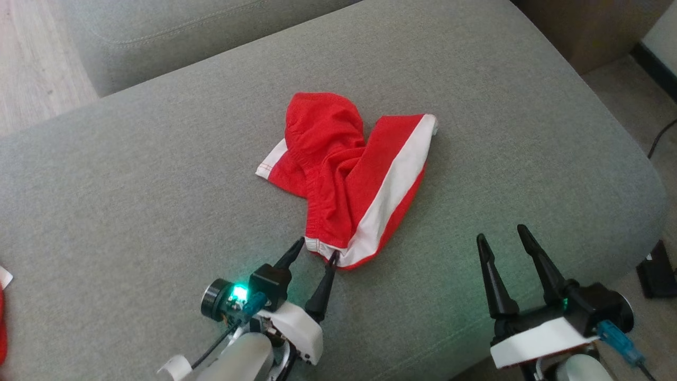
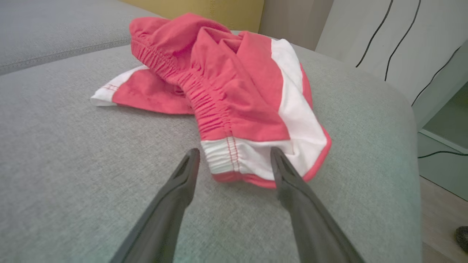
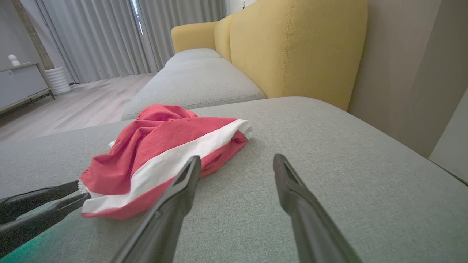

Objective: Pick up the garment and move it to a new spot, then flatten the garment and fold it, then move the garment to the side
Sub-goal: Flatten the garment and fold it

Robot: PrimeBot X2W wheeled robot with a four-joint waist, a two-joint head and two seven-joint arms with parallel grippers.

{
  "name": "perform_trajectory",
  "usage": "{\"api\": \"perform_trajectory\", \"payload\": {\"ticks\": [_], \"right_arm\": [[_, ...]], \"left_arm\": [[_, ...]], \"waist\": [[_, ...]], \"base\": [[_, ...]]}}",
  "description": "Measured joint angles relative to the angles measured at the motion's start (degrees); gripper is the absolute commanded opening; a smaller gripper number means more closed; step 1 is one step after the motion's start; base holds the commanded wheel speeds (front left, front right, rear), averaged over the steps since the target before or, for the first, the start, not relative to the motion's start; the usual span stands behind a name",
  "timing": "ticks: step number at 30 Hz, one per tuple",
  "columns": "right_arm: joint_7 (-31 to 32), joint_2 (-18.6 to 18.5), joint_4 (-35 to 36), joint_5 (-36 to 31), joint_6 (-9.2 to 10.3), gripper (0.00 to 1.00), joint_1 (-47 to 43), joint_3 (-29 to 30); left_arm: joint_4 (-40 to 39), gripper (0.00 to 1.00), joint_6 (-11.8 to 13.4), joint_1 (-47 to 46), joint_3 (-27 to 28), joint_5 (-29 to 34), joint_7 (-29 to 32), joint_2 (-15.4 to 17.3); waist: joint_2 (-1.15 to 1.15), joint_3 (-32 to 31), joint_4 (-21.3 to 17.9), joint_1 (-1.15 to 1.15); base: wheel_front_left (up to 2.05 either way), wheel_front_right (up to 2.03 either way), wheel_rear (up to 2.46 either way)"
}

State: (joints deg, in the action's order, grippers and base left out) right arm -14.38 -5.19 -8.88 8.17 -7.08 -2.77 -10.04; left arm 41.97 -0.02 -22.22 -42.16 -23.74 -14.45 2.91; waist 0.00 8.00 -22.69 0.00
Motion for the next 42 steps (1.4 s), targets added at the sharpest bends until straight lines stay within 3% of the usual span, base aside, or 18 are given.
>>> {"api": "perform_trajectory", "payload": {"ticks": [10,17,23,33,37,39,42], "right_arm": [[0.0,-0.08,0.0,0.0,0.0,1.0,0.24,-0.42],[0.0,-0.23,-0.05,0.0,0.0,1.0,1.31,-0.44],[0.0,-0.23,-0.09,0.0,0.0,1.0,1.31,-0.69],[0.0,-0.23,-0.11,0.0,0.0,1.0,2.2,-1.01],[0.0,-0.29,-0.11,0.0,0.0,1.0,2.37,-1.02],[0.0,-0.31,-0.11,0.01,0.0,1.0,2.37,-1.03],[0.0,-0.32,-0.11,0.01,0.0,1.0,2.37,-1.03]], "left_arm": [[0.38,0.65,-1.85,-0.47,-1.15,-1.51,0.01,0.0],[0.01,0.63,-3.53,-1.3,-4.83,-1.58,0.01,0.01],[-0.42,0.53,-3.87,-1.38,-6.33,-2.03,0.0,0.01],[-0.08,0.46,-5.1,-4.71,-8.59,-3.66,0.0,0.02],[0.48,0.31,-5.02,-4.92,-8.57,-4.03,0.0,0.02],[0.86,0.0,-4.85,-4.94,-8.55,-4.36,0.0,0.02],[1.67,0.0,-4.54,-5.16,-8.55,-5.01,0.0,0.02]], "waist": [[0.0,0.47,0.32,0.0],[0.0,0.34,0.35,0.0],[0.0,0.28,-0.02,0.0],[0.0,1.04,-1.3,0.0],[0.0,1.11,-1.89,0.0],[0.0,1.09,-2.16,0.0],[0.0,1.06,-2.38,0.0]], "base": [[0.0,0.0,0.0],[0.0,0.0,0.0],[0.0,0.0,0.0],[0.0,0.0,0.0],[0.0,0.0,0.0],[0.0,0.0,0.0],[0.0,0.0,0.0]]}}
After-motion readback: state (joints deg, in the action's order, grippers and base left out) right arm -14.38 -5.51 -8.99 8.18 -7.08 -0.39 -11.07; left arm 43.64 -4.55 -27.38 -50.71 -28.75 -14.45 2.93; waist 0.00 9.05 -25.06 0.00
